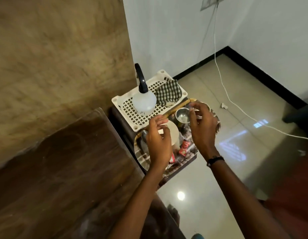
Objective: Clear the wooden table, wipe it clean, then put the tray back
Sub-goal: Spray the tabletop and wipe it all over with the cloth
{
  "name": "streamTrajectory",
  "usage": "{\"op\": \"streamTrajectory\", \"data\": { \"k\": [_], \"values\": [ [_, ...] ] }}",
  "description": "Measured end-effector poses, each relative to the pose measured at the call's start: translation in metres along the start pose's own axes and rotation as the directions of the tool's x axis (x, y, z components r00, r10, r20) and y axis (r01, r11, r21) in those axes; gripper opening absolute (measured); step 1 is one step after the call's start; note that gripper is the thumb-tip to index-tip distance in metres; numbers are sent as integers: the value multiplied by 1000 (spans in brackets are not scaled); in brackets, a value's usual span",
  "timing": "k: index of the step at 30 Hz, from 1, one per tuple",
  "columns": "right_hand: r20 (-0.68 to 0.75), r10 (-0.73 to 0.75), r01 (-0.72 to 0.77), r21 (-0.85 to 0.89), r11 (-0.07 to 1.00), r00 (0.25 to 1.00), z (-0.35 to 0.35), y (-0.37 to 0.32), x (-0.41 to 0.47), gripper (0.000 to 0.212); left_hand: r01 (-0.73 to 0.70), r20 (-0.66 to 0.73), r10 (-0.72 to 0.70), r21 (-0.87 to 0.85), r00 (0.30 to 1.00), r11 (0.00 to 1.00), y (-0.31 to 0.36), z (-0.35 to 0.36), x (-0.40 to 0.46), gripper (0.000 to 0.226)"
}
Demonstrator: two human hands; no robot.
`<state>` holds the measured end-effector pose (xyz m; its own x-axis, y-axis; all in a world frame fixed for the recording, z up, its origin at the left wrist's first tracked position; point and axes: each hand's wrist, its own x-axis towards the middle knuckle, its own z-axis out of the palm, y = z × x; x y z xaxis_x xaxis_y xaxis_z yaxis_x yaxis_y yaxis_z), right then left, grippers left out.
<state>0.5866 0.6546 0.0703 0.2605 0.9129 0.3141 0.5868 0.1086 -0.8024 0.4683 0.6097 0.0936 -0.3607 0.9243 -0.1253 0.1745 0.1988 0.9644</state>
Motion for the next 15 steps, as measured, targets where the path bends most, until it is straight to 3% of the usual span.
{"op": "streamTrajectory", "data": {
  "k": [5,10,15],
  "values": [
    [324,-108,162,-146,976,940,40,2,60,27,-133,-26,134,51,991,990,-9,-17,48,60],
    [637,-122,433,-359,826,761,86,22,125,46,-105,-27,105,-3,994,994,-14,-17,101,76],
    [777,-112,630,-407,661,619,123,42,165,48,-75,13,75,-19,997,997,-15,-6,144,81]
  ]
}}
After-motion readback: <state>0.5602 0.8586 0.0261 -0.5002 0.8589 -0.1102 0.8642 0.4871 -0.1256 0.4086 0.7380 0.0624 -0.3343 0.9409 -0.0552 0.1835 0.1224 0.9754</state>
